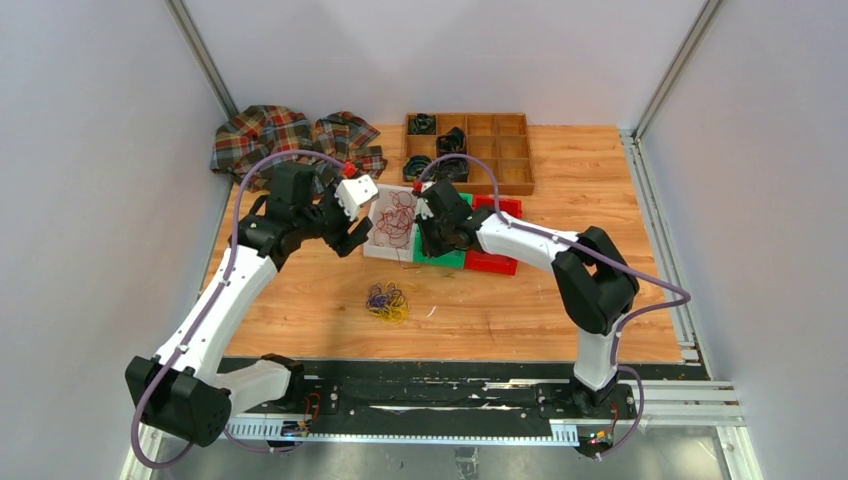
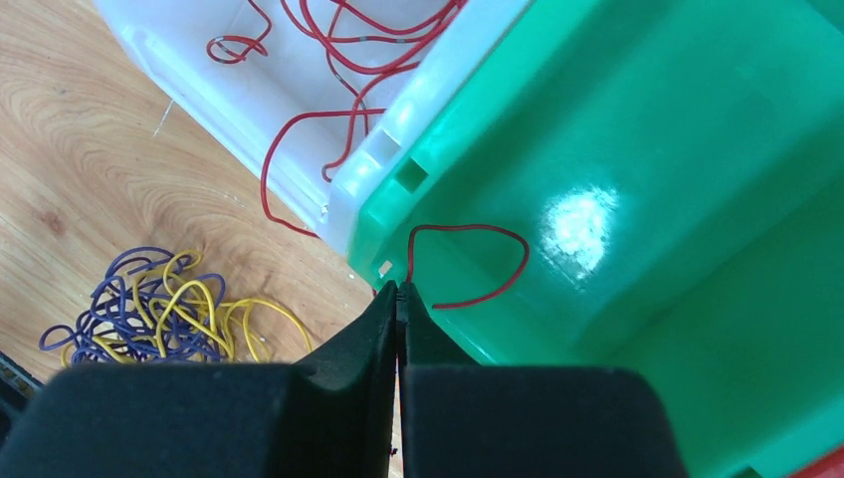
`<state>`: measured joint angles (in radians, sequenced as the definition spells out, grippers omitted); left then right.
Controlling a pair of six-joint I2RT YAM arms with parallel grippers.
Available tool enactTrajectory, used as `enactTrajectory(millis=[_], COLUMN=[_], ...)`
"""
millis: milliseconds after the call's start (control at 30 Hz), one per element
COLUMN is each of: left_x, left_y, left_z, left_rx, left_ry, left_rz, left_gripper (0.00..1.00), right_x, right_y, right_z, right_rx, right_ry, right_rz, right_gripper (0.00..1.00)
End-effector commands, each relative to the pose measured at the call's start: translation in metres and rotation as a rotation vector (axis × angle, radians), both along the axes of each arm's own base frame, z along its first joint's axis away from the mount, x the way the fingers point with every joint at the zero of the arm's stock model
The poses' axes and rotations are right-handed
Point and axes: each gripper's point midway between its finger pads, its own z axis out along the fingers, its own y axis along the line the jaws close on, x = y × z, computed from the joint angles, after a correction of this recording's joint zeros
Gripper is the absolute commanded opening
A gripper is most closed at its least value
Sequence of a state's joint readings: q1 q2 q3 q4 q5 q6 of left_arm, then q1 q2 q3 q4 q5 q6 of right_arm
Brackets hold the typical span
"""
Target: Untangle the cables
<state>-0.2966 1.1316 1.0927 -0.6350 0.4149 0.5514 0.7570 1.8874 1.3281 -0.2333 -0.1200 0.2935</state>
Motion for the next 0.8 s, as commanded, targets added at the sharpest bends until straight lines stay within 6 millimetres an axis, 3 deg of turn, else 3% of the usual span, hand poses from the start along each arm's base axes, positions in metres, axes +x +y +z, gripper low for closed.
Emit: enactTrajectory(millis=[0,133,267,400,500,600,767], left_x=[-0.002,-0.002,-0.004,-0.007,-0.009,-0.01,-0.012], left_y=[0.001,0.001,0.002,0.002,0.003,0.004,0.005], left_z=[0.021,0.024,0.025,0.028,0.027,0.028,0.032], left_rx=[-0.014,-0.014,-0.009,-0.01,-0.005,-0.002,-0.004], left_ry=[-0.056,-0.066,-0.072,-0.082,-0.082,-0.084,-0.091], left_rz=[-0.012,-0.014,-0.017,-0.022,-0.024,-0.026,-0.026], left_gripper=[0.71,0.71,0.71,0.71,0.71,0.71,0.71], right_x=[0.004,0.003,-0.003,-0.019,-0.038,-0.043,-0.032], right_y=[-0.008,-0.014,-0.019,-0.018,-0.007,-0.005,-0.001], right_z=[0.033,0.054,0.052,0.037,0.023,0.01,-0.004], right_rx=[0.054,0.085,0.084,0.066,0.107,0.112,0.167], right_ry=[-0.053,-0.09,-0.078,-0.061,-0.014,0.011,0.026], right_rz=[-0.024,-0.034,-0.052,-0.123,-0.179,-0.293,-0.455], right_gripper=[0.01,0.01,0.01,0.44,0.57,0.59,0.57])
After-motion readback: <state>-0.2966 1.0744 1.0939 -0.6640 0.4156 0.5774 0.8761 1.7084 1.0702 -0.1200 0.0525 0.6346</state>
